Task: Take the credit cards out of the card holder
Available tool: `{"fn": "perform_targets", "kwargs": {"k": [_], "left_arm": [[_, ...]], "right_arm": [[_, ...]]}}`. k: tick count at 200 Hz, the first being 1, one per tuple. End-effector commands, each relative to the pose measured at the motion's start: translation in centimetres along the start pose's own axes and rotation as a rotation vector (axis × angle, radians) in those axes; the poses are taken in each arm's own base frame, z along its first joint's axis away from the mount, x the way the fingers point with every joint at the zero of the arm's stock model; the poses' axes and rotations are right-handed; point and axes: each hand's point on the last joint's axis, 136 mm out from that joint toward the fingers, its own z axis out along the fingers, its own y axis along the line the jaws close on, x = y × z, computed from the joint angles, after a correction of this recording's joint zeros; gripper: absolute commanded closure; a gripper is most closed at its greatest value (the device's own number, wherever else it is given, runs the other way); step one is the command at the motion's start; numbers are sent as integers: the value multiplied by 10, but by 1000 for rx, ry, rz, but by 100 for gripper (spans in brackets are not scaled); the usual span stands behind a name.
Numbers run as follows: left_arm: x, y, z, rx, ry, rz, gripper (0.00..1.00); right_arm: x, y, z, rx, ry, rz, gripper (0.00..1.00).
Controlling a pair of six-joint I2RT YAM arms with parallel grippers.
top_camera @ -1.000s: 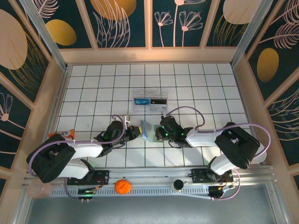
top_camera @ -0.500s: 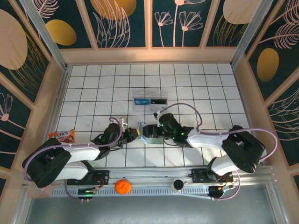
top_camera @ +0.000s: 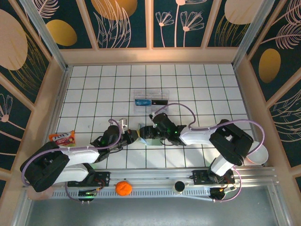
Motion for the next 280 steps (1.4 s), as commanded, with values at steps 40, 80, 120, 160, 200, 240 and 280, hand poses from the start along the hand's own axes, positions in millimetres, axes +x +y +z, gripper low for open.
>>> {"fn": "perform_targets", "kwargs": {"k": [40,80,120,160,200,240,280], "left_arm": [[-5,-9,-2,36,-27,-5,100],[-4,-7,-3,33,-25,-10,100],[-4,-8,-2,38,-25,-10,100],[-4,-8,-2,37,-25,-9,100],[-4,-7,-3,35,-25,-11,100],[-3,-7,-4,34,-24,-14,100],[-2,-6,-3,30,-15,-22,100]], "right_arm": [[9,-21,-1,95,6,20,35],[8,-22,-4,98,-5,21,34],[5,-19,-9,80,-28,23,32],[6,-25,-13,102,-36,30,30],[10,-36,-18,155,-36,51,30],[11,-66,-37,265,-81,97,29],[18,-98,-60,378,-108,150,29]]}}
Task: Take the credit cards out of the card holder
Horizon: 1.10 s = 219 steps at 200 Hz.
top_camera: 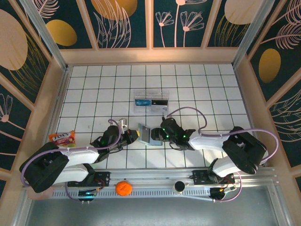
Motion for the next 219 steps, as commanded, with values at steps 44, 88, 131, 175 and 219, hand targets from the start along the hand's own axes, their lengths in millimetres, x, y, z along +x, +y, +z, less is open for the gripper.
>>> {"fn": "perform_targets", "kwargs": {"k": [44,88,131,175,219], "left_arm": [[9,5,0,-25,42,-37,100],[18,17,-9,-76,74,-63,85],[18,30,-26,-141,45,-77,56],[-1,24,-44,-153,-54,-8,45],[-7,-8,-31,-37,-36,87,52]], "right_arm": [[-21,-40,-42,117,-113,55,39],[-39,20,-54,-102,-112,-45,65],[-38,62,-56,-293,-87,-65,66],[-10,85,-38,-359,57,-81,67],[20,68,-8,-264,164,-53,73]]}}
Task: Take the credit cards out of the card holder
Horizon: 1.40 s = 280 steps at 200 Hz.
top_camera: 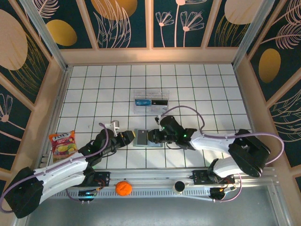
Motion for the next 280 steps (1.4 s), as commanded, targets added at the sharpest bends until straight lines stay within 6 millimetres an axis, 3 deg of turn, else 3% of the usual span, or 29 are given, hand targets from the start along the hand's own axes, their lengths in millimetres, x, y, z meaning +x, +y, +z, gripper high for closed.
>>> {"fn": "perform_targets", "kwargs": {"k": [1,34,64,76,98,120,141,167,194,280], "left_arm": [[-2,-15,8,37,19,75,52],[8,-24,29,60,99,119,53],[11,-20,40,42,125,131,69],[10,-22,42,47,121,139,71],[3,-34,41,80,100,169,75],[-1,-44,43,106,95,195,79],[5,-41,47,104,121,199,84],[17,-20,56,31,171,179,86],[18,5,56,-74,160,158,95],[15,32,58,-190,131,183,100]], "right_arm": [[4,-2,10,18,30,26,73],[12,-37,18,167,46,32,77],[8,-58,17,236,32,35,81],[4,-60,16,248,21,21,82],[-3,-56,12,243,5,4,82],[-15,-37,5,174,-30,-16,81],[-26,-12,0,63,-63,-9,78],[-27,5,11,-32,-29,38,74],[-24,-2,23,-37,-6,92,75],[-19,-26,37,18,16,172,76]]}}
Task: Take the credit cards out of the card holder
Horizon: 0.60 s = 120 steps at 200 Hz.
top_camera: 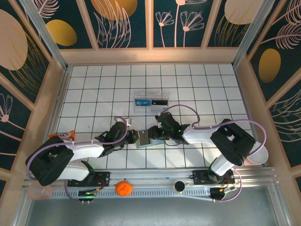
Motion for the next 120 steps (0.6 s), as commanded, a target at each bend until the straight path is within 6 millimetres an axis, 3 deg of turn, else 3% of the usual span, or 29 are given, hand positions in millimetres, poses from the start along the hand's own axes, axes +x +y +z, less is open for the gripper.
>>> {"fn": "perform_targets", "kwargs": {"k": [1,45,120], "left_arm": [[4,15,4,-63,7,16,100],[9,27,10,-118,26,27,100],[10,24,11,-102,33,31,100]], "right_arm": [[-8,6,3,-29,-15,26,76],[-5,0,7,-22,-7,42,78],[-1,-3,11,-35,8,55,86]]}}
